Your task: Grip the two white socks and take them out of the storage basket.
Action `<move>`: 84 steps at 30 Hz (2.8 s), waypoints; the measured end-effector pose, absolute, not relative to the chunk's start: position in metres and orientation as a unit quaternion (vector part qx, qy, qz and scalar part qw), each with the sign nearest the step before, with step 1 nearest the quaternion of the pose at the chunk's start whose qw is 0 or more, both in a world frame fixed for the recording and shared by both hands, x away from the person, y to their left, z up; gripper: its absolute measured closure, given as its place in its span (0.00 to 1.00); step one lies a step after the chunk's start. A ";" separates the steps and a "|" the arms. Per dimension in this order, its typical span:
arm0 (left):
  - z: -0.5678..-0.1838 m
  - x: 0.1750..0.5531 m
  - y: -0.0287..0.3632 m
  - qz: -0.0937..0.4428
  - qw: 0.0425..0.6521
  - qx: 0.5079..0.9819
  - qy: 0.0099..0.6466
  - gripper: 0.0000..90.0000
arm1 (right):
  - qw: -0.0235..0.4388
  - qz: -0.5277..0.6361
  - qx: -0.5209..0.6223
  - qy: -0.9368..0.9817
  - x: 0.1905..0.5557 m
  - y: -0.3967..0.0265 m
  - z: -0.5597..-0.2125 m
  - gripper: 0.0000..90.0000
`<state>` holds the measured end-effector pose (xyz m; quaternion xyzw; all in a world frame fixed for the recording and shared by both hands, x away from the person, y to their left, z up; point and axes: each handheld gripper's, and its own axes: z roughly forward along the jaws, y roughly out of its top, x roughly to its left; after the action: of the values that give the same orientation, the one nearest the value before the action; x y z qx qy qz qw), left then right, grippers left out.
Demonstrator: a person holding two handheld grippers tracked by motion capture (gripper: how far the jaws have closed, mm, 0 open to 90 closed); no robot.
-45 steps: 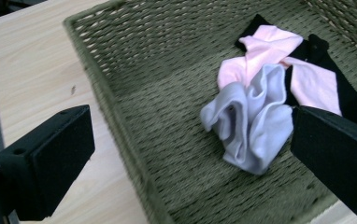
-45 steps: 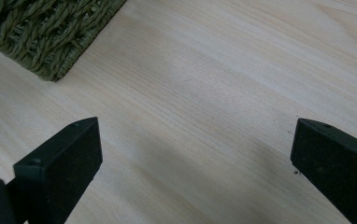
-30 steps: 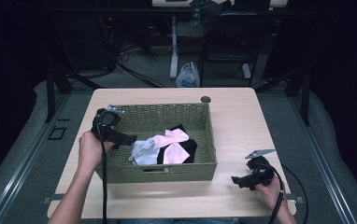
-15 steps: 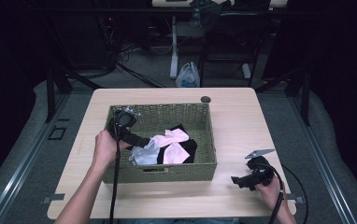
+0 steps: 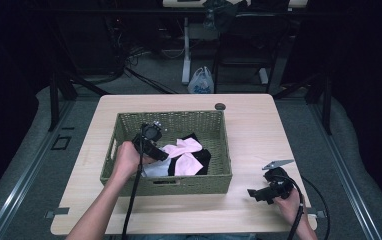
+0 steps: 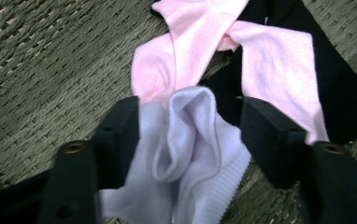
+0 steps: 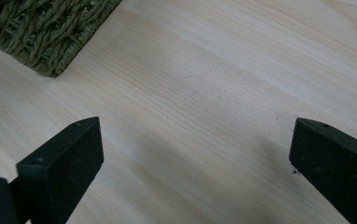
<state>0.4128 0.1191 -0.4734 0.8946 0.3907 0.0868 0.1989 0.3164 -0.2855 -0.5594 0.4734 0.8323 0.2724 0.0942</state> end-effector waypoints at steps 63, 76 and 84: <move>-0.340 0.405 0.161 0.122 0.266 0.869 0.399 0.96 | 0.093 0.268 0.474 0.834 0.317 -0.287 -0.559 0.04; -0.309 0.411 0.182 0.147 0.269 0.854 0.421 0.96 | 0.095 0.268 0.472 0.834 0.317 -0.287 -0.559 0.04; -0.291 0.412 0.198 0.165 0.275 0.839 0.439 0.96 | 0.090 0.269 0.474 0.833 0.318 -0.286 -0.559 0.04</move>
<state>0.4125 0.1979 -0.2913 0.8393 0.4390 0.1654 0.2747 0.3175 -0.2862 -0.5592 0.4741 0.8334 0.2692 0.0899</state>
